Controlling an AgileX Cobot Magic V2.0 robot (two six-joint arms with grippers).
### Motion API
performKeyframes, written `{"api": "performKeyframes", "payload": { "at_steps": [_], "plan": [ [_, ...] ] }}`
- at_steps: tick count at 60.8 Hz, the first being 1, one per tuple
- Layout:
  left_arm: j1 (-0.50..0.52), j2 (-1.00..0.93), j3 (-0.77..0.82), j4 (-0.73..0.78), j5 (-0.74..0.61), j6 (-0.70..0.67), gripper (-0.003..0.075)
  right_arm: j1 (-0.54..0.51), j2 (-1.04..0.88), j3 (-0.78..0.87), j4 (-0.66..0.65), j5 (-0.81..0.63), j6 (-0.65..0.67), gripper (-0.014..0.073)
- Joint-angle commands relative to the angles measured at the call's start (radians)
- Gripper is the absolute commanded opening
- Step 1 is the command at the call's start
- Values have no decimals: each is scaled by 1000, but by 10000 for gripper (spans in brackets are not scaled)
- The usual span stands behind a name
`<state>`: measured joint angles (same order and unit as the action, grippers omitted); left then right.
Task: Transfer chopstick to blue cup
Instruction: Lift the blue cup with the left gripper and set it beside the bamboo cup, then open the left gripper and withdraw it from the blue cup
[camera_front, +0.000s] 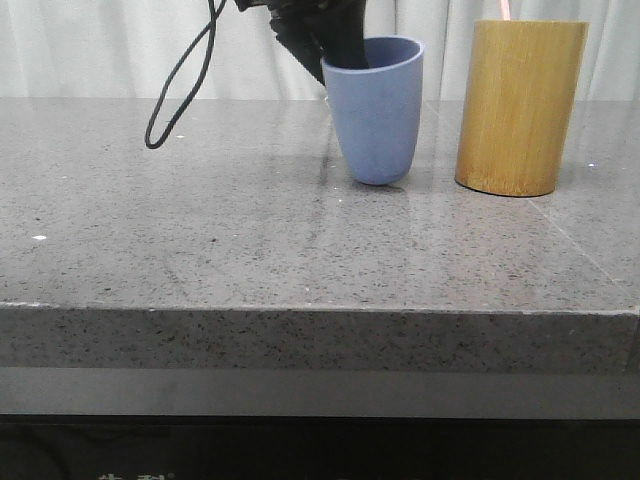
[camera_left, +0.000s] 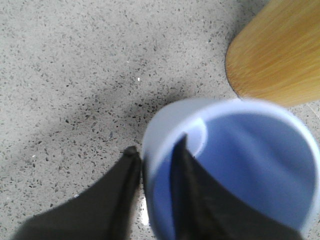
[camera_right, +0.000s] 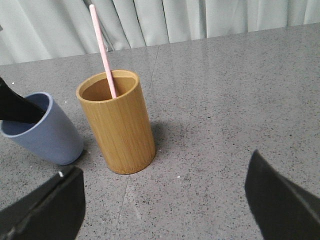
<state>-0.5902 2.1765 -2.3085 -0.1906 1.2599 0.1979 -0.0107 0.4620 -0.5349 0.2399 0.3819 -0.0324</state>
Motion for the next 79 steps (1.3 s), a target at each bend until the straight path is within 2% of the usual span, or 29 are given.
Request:
{"api": "performKeyframes", "payload": {
  "at_steps": [1, 10, 13, 34, 51, 56, 61, 73, 79],
  "plan": [
    [-6, -63, -39, -23, 21, -9, 289, -7, 11, -39, -3, -77, -10, 654],
    [-6, -63, -39, -25, 21, -9, 426, -7, 11, -39, -3, -77, -10, 654],
    [-6, -69, -39, -25, 21, -9, 445, -7, 11, -39, -3, -77, -10, 654],
    [-6, -126, -49, -10, 21, -16, 448, -7, 11, -39, -3, -78, -10, 654],
    [4, -200, -46, 201, 21, -72, 436, -7, 11, -39, -3, -83, -10, 654],
    [19, -228, -37, 216, 21, -101, 403, -7, 11, -39, -3, -83, -10, 654],
    [46, -256, -13, 219, 21, -113, 339, -7, 11, -39, -3, -84, -10, 654],
    [130, -346, 110, 220, 21, -123, 93, -7, 11, -39, -3, -84, -10, 654],
    [186, -391, 189, 220, 21, -149, 22, -7, 11, -39, -3, -84, -10, 654]
  ]
}}
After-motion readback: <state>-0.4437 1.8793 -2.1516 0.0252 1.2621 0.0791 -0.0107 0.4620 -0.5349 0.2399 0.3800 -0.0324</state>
